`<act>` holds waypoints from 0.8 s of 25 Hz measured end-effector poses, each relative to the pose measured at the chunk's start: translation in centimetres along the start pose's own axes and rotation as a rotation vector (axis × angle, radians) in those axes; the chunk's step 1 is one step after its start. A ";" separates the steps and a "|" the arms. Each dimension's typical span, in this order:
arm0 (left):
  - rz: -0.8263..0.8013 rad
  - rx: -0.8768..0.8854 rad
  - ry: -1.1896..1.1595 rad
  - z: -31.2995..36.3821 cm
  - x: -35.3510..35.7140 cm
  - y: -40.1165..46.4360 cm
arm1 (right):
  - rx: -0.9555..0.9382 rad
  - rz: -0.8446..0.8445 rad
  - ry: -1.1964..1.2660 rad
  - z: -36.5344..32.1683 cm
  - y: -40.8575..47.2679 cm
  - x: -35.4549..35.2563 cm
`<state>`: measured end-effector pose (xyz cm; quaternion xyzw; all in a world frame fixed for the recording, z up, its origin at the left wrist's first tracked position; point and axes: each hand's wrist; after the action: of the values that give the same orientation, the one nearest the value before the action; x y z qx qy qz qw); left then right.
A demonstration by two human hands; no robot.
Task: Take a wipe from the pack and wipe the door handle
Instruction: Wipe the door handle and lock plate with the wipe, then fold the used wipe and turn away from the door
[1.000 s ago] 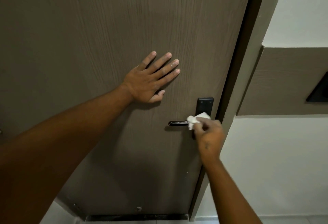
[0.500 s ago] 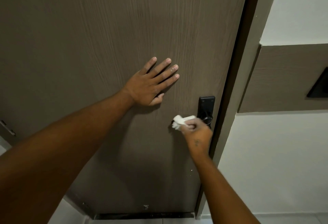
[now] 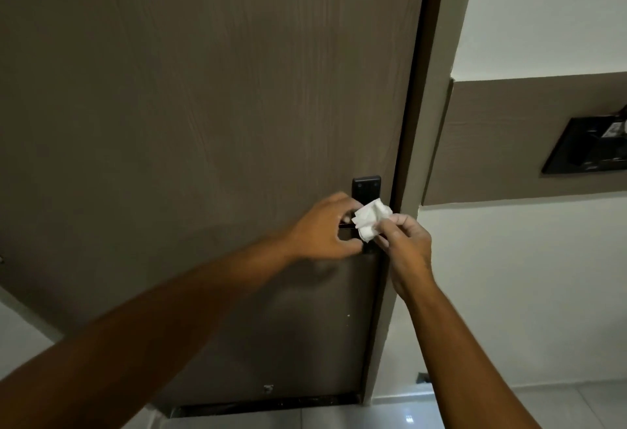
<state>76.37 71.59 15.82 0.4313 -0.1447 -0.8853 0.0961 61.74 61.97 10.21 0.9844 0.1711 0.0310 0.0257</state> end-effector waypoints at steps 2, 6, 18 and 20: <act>0.027 -0.121 -0.312 2.1 3.6 1.1 | 0.001 -0.121 0.027 -0.9 0.3 -2.5; 0.028 -0.243 -0.729 7.8 10.5 6.6 | -0.034 -0.166 0.062 -2.5 1.9 -11.9; -0.206 -0.251 -0.867 34.0 44.5 33.7 | 0.066 0.639 0.027 -4.1 8.3 -59.3; -0.270 -0.228 -0.840 37.5 50.4 37.5 | 0.110 0.807 0.027 -4.0 9.1 -66.4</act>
<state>17.68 28.00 13.43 0.0363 -0.0150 -0.9984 -0.0402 2.14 31.08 11.26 0.9719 -0.2273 0.0422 -0.0434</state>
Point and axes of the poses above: each hand's wrist, its own y-axis towards the middle knuckle, its own x-axis out of the palm, z = x × y, and after that the axes turned 9 degrees about -y, right-handed
